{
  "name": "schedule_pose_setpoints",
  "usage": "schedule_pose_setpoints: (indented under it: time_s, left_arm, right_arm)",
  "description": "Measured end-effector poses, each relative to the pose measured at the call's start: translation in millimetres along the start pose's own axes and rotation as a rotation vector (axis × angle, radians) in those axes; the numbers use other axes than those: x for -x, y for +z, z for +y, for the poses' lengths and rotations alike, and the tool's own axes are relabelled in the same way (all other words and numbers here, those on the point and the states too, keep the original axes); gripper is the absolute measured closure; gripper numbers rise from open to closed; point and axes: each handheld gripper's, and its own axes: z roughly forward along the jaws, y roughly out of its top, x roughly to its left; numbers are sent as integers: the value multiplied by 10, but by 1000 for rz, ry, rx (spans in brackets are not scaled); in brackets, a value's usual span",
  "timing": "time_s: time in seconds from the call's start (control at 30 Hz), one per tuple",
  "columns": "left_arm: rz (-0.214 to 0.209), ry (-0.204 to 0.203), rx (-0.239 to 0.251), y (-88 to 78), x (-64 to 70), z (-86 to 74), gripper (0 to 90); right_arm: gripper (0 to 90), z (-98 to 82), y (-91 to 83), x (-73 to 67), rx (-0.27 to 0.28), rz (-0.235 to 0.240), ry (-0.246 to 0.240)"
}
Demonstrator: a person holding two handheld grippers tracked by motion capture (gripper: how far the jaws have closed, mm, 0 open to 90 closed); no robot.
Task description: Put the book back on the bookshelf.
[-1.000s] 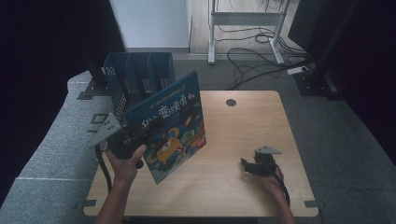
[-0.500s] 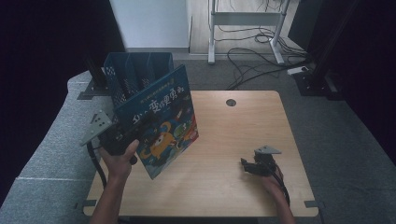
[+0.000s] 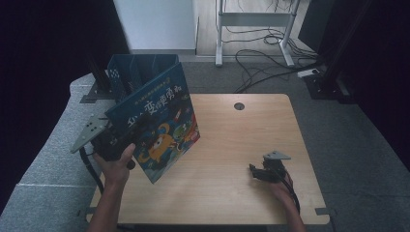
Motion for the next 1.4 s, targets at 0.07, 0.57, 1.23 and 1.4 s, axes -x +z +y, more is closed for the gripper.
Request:
schedule_pose_setpoints:
  time_s: [0.07,0.57,1.23,1.4]
  left_arm:
    - [6,2,3,-11,-11,1,824]
    - [53,-8,18,-60,-113,-9,823]
    - [118,-34,6,-105,-254,-55,823]
    - [129,-36,8,-92,-276,-53,823]
  right_arm:
    - [275,0,-2,4,-1,3,1]
    - [275,-2,-3,18,6,10,11]
    - [275,-6,-11,30,6,18,25]
    - [275,-7,-13,30,6,16,26]
